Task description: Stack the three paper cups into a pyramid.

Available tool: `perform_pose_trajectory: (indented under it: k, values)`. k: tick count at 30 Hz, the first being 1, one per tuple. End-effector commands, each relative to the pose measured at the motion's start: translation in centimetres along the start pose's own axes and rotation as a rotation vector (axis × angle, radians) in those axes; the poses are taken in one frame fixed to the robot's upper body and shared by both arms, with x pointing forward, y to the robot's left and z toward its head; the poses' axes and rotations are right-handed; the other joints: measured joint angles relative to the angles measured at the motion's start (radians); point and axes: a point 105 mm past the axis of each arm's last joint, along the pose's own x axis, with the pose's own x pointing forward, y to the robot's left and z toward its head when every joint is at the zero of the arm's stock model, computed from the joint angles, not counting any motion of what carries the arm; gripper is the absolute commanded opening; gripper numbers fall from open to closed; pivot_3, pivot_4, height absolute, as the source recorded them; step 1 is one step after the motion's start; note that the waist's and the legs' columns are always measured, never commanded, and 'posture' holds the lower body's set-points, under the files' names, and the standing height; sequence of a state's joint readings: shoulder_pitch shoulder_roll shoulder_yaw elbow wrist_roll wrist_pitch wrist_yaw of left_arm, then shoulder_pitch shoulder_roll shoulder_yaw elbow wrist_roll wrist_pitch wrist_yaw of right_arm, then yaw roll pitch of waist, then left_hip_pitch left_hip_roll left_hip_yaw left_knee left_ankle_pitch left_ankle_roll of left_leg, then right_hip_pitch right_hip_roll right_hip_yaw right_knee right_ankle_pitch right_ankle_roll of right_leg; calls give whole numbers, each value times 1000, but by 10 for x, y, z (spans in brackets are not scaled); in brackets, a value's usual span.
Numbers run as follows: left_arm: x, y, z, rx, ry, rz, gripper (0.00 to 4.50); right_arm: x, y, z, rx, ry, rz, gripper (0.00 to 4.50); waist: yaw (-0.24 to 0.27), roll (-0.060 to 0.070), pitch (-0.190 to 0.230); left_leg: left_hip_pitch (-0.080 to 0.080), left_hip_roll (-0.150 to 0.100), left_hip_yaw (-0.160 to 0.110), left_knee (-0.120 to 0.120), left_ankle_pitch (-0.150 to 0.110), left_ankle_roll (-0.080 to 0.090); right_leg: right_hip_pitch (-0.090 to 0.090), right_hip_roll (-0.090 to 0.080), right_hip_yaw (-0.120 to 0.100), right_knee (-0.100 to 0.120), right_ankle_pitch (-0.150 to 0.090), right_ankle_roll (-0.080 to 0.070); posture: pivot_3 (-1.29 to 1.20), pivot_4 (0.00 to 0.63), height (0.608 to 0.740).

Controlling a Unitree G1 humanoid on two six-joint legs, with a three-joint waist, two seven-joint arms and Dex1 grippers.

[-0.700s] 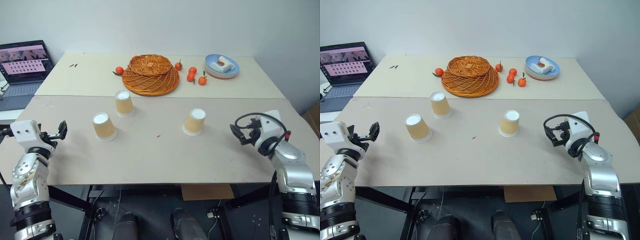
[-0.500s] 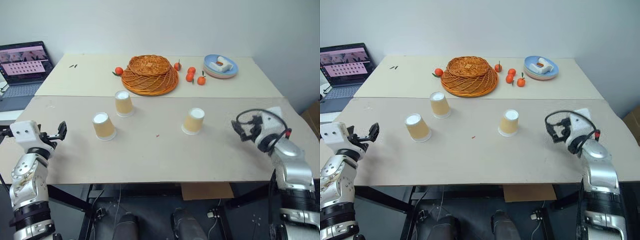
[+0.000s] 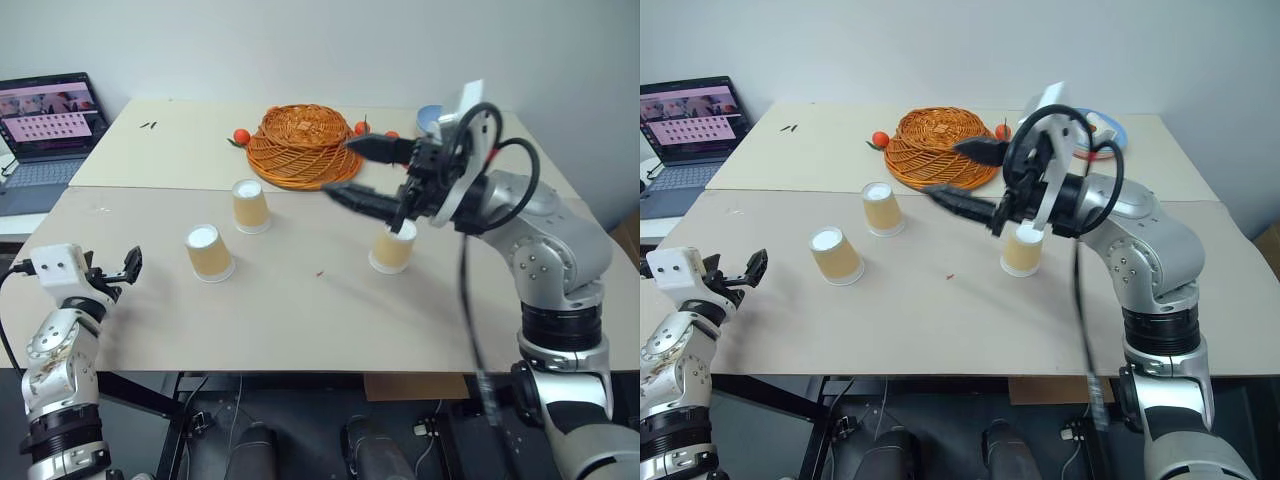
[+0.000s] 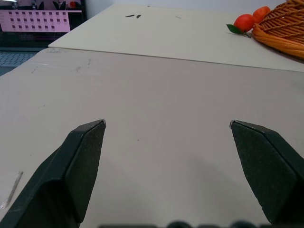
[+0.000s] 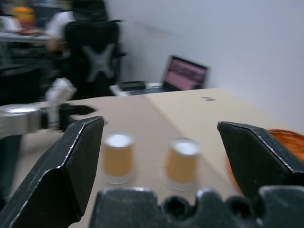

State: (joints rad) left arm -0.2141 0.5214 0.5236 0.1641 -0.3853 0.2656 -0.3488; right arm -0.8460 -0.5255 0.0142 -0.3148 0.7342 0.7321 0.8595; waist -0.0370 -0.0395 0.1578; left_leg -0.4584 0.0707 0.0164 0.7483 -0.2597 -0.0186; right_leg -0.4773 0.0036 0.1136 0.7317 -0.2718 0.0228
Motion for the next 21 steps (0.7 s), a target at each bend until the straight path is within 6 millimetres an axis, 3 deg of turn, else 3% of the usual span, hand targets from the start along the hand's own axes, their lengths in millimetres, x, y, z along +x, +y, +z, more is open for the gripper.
perform_pose_trajectory:
  k: [1, 7, 11, 16, 21]
  values:
    - [-8, -11, 24, 19, -54, -109, 4500, 3, 25, 3, -27, 28, 161, 4484, -2, 0, 0, 0, -3, 0, 0, 0, 0, 0, -3, 0, 0, -1, 1, 0, 150, 671]
    - [-43, -52, 43, 84, 48, -495, 4500, 7, 30, -9, -12, 58, 202, 4484, -10, -1, 1, 0, -11, 3, 2, 0, 0, 2, -15, 0, 1, -2, 5, 0, 150, 671]
    - [-53, -63, 42, 140, 133, -631, 4500, 8, 29, -11, -7, 56, 196, 4484, -9, -1, 1, 1, -12, 3, 2, 0, 0, 2, -15, 0, 1, -4, 8, 0, 150, 671]
    - [-47, -67, 39, 198, 176, -697, 4500, 9, 29, -9, -9, 42, 190, 4484, -9, 0, 1, 1, -14, 3, 2, 0, 0, 2, -17, 1, 1, -5, 10, 0, 150, 671]
    - [-24, -81, 35, 240, 189, -782, 4500, 8, 27, -5, -15, 29, 163, 4484, -4, -1, 1, 1, -16, 1, 2, 0, 0, 3, -17, 1, 2, -5, 10, 0, 150, 671]
